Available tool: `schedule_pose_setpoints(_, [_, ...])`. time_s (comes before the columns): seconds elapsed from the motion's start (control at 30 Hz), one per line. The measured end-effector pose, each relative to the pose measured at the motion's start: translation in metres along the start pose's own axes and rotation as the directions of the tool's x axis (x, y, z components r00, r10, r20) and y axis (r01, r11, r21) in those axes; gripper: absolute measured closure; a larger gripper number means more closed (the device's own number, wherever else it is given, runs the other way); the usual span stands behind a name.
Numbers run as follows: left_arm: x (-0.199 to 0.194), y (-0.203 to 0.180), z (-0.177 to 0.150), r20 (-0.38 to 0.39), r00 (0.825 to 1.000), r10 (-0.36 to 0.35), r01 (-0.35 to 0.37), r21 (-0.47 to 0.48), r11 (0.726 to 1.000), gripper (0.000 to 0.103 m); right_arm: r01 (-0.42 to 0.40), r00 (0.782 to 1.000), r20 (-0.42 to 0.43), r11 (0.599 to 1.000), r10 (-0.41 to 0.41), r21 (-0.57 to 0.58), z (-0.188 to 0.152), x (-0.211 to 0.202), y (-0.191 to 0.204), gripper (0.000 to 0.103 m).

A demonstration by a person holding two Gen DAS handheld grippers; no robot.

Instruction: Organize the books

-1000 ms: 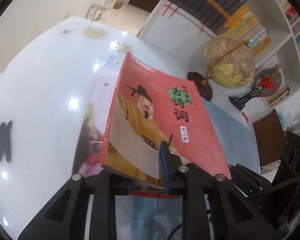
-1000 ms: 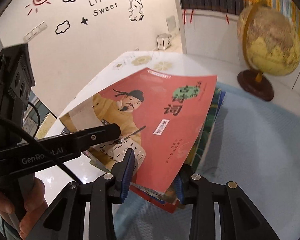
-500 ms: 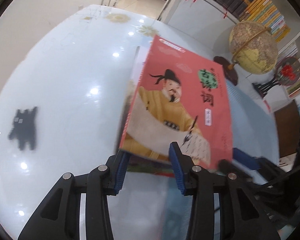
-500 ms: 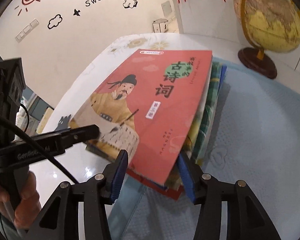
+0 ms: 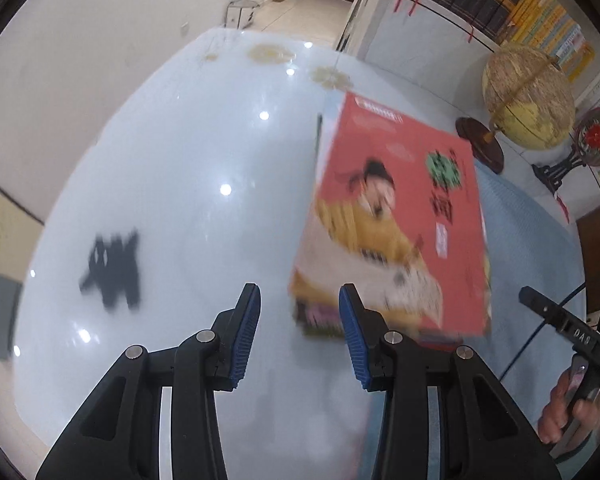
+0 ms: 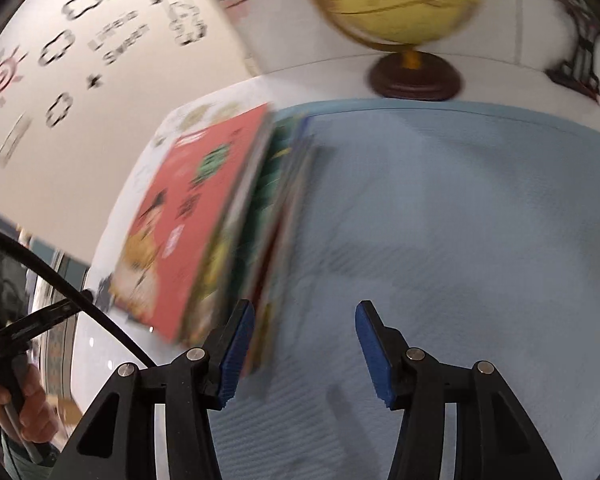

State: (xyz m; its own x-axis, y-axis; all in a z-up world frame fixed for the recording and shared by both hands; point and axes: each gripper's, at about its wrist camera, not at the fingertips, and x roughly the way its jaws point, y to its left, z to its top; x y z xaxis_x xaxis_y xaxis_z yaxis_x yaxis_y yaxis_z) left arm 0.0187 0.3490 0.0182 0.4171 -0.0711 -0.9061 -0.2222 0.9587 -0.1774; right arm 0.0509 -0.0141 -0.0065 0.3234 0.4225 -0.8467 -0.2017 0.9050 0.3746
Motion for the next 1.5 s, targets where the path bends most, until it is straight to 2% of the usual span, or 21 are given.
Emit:
schedule_pose_setpoints(0.1, [0.021, 0.016, 0.035, -0.018, 0.999, -0.039, 0.039, -0.011, 0.999, 0.065, -0.015, 1.0, -0.002, 0.996, 0.015, 0.091, 0.022, 0.01, -0.014, 0.052])
schedule_pose_setpoints(0.2, [0.048, 0.028, 0.066, -0.057, 0.997, -0.046, 0.046, -0.012, 0.999, 0.065, 0.002, 1.0, 0.001, 0.99, -0.002, 0.141, 0.043, 0.027, -0.014, 0.052])
schedule_pose_setpoints(0.33, [0.082, 0.032, 0.093, -0.092, 0.994, -0.06, 0.061, 0.011, 0.998, 0.065, 0.044, 0.999, -0.02, 0.989, -0.042, 0.143, 0.062, 0.053, 0.0, 0.052])
schedule_pose_setpoints(0.47, [0.118, 0.027, 0.109, -0.157, 0.983, -0.096, 0.101, 0.023, 0.995, 0.065, 0.081, 0.996, -0.048, 0.985, -0.075, 0.15, 0.078, 0.073, 0.001, 0.052])
schedule_pose_setpoints(0.57, [0.134, 0.022, 0.112, -0.173, 0.978, -0.116, 0.126, 0.045, 0.991, 0.065, 0.11, 0.993, -0.061, 0.984, -0.103, 0.139, 0.087, 0.084, 0.0, 0.052])
schedule_pose_setpoints(0.67, [0.136, 0.026, 0.116, -0.173, 0.966, -0.191, 0.198, 0.025, 0.98, 0.065, 0.107, 0.992, -0.08, 0.987, -0.098, 0.122, 0.094, 0.093, -0.002, 0.052])
schedule_pose_setpoints(0.83, [0.139, 0.024, 0.121, -0.182, 0.957, -0.225, 0.238, 0.053, 0.97, 0.071, 0.093, 0.99, -0.116, 0.994, -0.086, 0.061, 0.101, 0.096, 0.001, 0.054])
schedule_pose_setpoints(0.87, [0.139, 0.023, 0.122, -0.184, 0.951, -0.249, 0.261, 0.046, 0.964, 0.079, 0.081, 0.99, -0.121, 0.995, -0.073, 0.064, 0.099, 0.096, 0.0, 0.058])
schedule_pose_setpoints(0.9, [0.14, 0.022, 0.122, -0.185, 0.942, -0.279, 0.29, 0.036, 0.956, 0.082, 0.063, 0.99, -0.128, 0.996, -0.054, 0.069, 0.1, 0.097, 0.0, 0.067])
schedule_pose_setpoints(0.93, [0.141, 0.018, 0.124, -0.186, 0.941, -0.284, 0.296, 0.043, 0.954, 0.082, 0.043, 0.991, -0.131, 0.997, -0.034, 0.07, 0.102, 0.098, 0.003, 0.071])
schedule_pose_setpoints(1.03, [0.142, 0.001, 0.129, -0.185, 0.944, -0.272, 0.292, 0.091, 0.952, 0.083, 0.063, 0.989, -0.134, 0.997, -0.058, 0.033, 0.107, 0.104, 0.012, 0.075])
schedule_pose_setpoints(1.1, [0.142, -0.009, 0.131, -0.174, 0.958, -0.226, 0.25, 0.127, 0.96, 0.084, 0.014, 0.991, -0.135, 0.998, -0.007, 0.055, 0.11, 0.106, 0.01, 0.082])
schedule_pose_setpoints(1.13, [0.142, -0.008, 0.131, -0.174, 0.958, -0.226, 0.249, 0.12, 0.961, 0.083, -0.01, 0.991, -0.135, 0.997, 0.02, 0.077, 0.11, 0.106, 0.006, 0.082])
schedule_pose_setpoints(1.2, [0.145, 0.002, 0.128, -0.19, 0.948, -0.256, 0.27, 0.051, 0.962, 0.08, -0.05, 0.989, -0.137, 0.993, 0.064, 0.104, 0.107, 0.104, -0.001, 0.082])
schedule_pose_setpoints(1.27, [0.145, 0.012, 0.118, -0.214, 0.935, -0.283, 0.29, 0.002, 0.957, 0.079, -0.088, 0.983, -0.147, 0.986, 0.108, 0.138, 0.101, 0.101, -0.009, 0.078])
schedule_pose_setpoints(1.3, [0.141, 0.015, 0.111, -0.211, 0.935, -0.284, 0.29, -0.004, 0.957, 0.079, -0.104, 0.981, -0.148, 0.982, 0.127, 0.155, 0.097, 0.098, -0.011, 0.076])
schedule_pose_setpoints(1.33, [0.137, 0.016, 0.104, -0.211, 0.938, -0.274, 0.28, -0.003, 0.96, 0.079, -0.108, 0.98, -0.148, 0.98, 0.133, 0.169, 0.091, 0.094, -0.013, 0.075])
schedule_pose_setpoints(1.37, [0.13, 0.015, 0.096, -0.203, 0.945, -0.255, 0.262, 0.005, 0.965, 0.079, -0.083, 0.981, -0.158, 0.982, 0.11, 0.17, 0.082, 0.089, -0.012, 0.071])
schedule_pose_setpoints(1.43, [0.122, 0.014, 0.085, -0.197, 0.953, -0.23, 0.237, 0.01, 0.971, 0.079, -0.037, 0.981, -0.181, 0.986, 0.067, 0.161, 0.069, 0.082, -0.006, 0.069])
schedule_pose_setpoints(1.5, [0.113, 0.014, 0.073, -0.194, 0.96, -0.204, 0.21, 0.014, 0.978, 0.079, -0.048, 0.979, -0.189, 0.986, 0.079, 0.161, 0.056, 0.073, 0.004, 0.069])
